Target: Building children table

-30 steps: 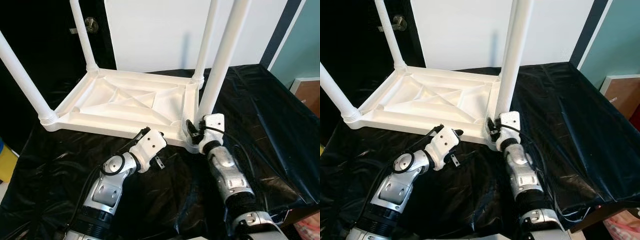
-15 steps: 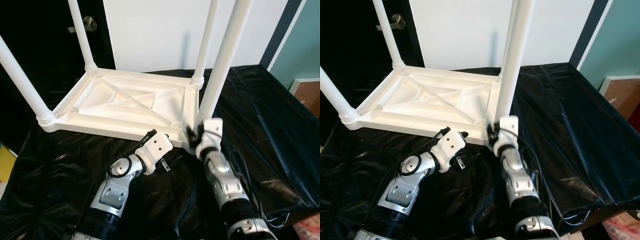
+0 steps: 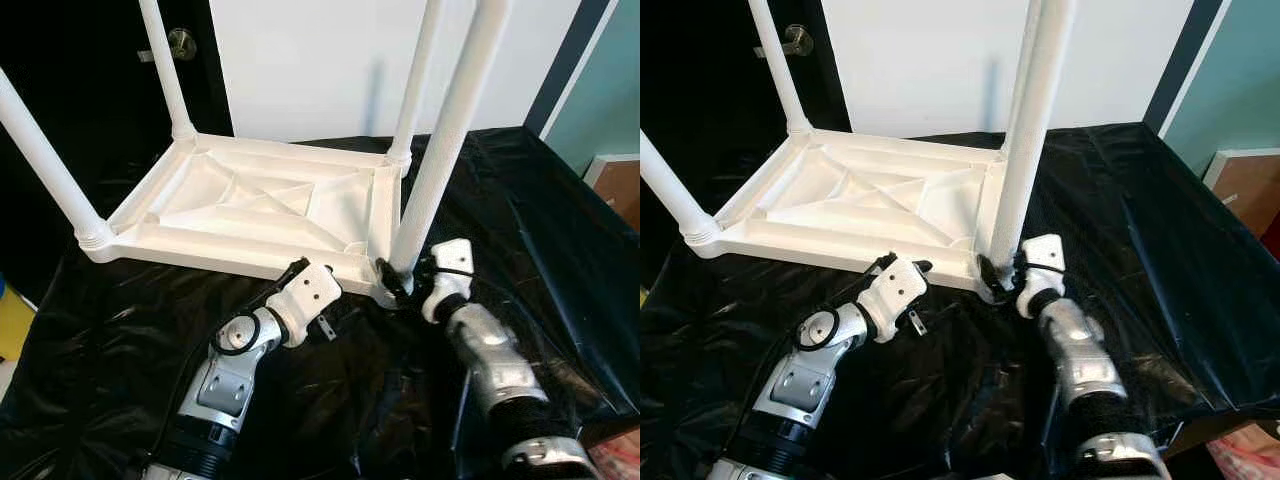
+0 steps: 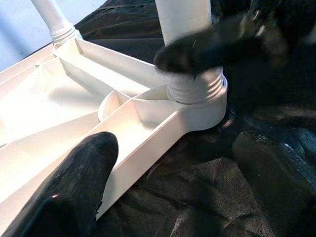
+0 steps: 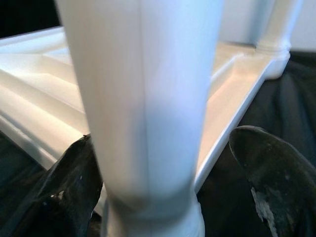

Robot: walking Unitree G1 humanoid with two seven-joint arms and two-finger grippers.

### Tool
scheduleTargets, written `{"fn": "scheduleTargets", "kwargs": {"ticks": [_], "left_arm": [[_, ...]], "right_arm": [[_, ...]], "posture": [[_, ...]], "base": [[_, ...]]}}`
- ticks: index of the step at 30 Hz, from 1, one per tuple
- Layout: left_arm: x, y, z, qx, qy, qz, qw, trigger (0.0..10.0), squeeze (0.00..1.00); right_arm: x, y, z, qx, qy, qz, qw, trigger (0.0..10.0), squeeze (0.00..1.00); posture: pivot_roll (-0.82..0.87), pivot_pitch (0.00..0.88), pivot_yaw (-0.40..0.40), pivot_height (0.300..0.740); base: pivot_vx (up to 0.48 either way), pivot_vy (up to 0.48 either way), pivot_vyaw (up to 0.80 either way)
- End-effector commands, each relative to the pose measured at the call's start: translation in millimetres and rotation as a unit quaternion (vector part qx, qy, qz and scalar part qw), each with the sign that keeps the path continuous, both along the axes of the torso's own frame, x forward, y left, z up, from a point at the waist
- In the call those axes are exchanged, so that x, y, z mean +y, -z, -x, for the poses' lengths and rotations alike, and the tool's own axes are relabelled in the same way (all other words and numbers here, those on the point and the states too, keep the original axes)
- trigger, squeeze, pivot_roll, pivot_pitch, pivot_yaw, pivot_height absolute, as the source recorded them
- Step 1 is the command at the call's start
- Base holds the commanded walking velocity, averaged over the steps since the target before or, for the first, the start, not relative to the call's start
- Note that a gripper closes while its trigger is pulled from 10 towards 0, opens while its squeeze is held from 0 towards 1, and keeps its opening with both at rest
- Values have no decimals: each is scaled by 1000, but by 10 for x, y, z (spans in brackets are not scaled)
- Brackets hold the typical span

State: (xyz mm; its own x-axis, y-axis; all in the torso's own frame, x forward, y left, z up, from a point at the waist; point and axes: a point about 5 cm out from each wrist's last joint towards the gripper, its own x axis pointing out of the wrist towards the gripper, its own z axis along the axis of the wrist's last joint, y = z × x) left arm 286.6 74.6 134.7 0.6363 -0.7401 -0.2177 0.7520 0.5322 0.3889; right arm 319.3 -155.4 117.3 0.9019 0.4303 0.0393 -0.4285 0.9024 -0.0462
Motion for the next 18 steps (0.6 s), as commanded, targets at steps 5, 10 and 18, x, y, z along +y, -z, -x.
{"fn": "scheduleTargets", "kwargs": {"ticks": [5,10,18], "left_arm": [[9,-66,28,-31,-37,23,999,10000,0],[-83,-61,128,10,26,36,999,10000,0],[-122,-81,147,12,45,30,998,10000,0]], "right_arm": [[-9,-57,-80,4,-112,29,993,10000,0],[118,-135,-253,6,-150,51,987,10000,0],[160,-150,-322,15,-168,65,983,0,0]], "posture": [[-5,0,-2,740],[-2,0,9,740],[14,0,6,740]], "base": [[0,0,0],[0,0,0],[0,0,0]]}}
